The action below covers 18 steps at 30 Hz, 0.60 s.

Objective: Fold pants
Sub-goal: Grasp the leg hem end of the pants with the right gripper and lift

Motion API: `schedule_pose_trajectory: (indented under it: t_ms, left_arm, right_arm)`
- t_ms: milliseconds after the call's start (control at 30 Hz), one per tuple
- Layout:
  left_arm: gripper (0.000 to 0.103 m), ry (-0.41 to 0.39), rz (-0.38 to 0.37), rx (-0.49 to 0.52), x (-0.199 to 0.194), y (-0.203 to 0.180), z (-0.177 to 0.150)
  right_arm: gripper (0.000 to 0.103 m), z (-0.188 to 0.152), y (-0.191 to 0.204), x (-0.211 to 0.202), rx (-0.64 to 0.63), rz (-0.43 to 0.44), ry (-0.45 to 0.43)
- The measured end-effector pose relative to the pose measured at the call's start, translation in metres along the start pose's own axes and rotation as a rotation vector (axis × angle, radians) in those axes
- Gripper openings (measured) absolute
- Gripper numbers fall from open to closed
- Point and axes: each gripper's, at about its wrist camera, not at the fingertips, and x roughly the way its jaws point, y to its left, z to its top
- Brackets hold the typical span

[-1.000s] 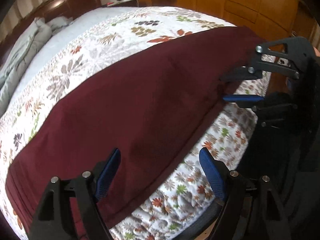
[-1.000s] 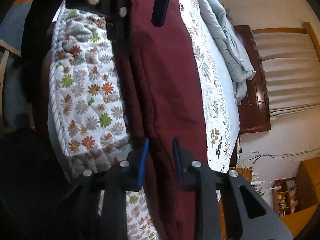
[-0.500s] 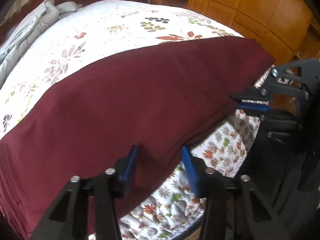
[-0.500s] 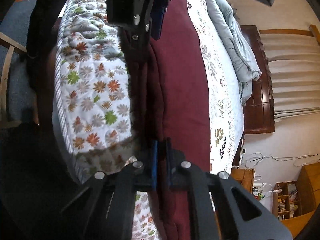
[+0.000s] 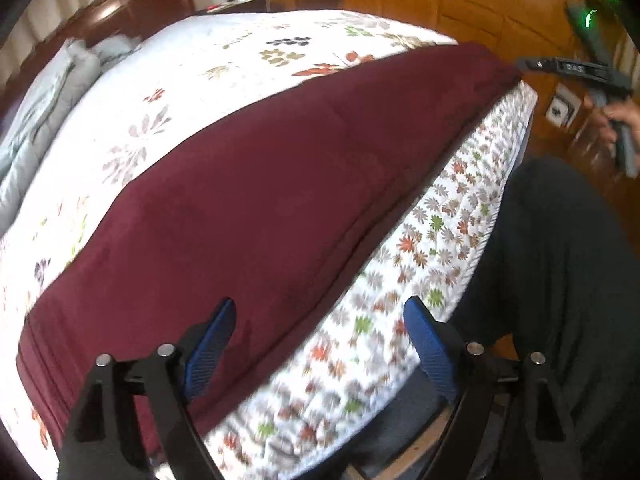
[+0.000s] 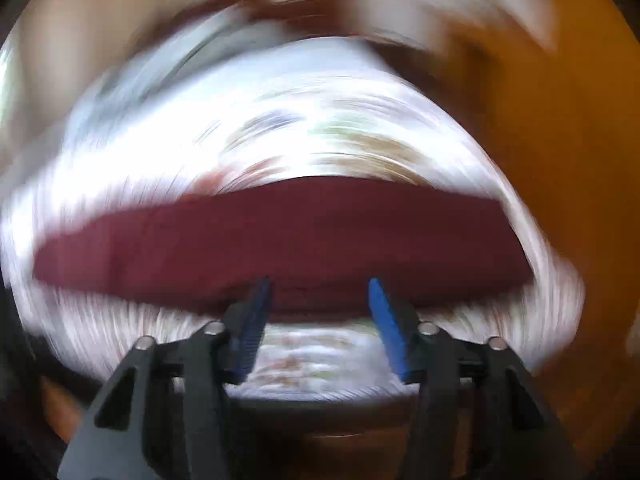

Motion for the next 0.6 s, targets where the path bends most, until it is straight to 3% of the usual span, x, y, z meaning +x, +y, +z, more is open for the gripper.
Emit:
schedule_pose_trajectory:
  t_ms: [100,167,267,333,500,533,567,600]
  left_arm:
    - [0.086,-0.046,0.037,-0.081,-0.023,0.035,-0.009]
    - [0.086,-0.076,0.087,-0.188,-0.036,0.074,-0.016]
    - [0.087,-0.103,0.136,-0.407,-0.053,0.142,-0.031]
    - [0.088,-0.095,0.166,-0.52,-0.057,0.175,-0.044]
    - [0.088,-0.104,0.212,-0.66,-0.065,0.211,-0.07]
    - [0.088,-0.099,0.213,-0.668,-0.064,0.212,-0.075]
    - [0.088,-0.087,0.211,-0.673,-0.061,0.214,-0.078]
    - [0.088,-0.066,0.215,-0.68,-0.053,0.216,-0.083]
  right_arm:
    - [0.047,-0.003,-0.1,-0.001,0.449,0.136,-0.068]
    - [0.047,-0.006,-0.138,0.003,0.605,0.211,-0.121]
    - [0.047,-0.002,-0.15,0.018,0.667,0.273,-0.11]
    - [0.047,-0.001,-0.153,0.031,0.705,0.251,-0.058]
    - [0.047,-0.005,-0.15,0.043,0.759,0.27,-0.034]
    - [0.042,-0.002,-0.15,0.045,0.755,0.279,-0.039]
    - [0.022,-0.001,-0.152,0.045,0.74,0.282,-0.044]
    - [0.015,0.002,-0.154,0.042,0.728,0.285,-0.058]
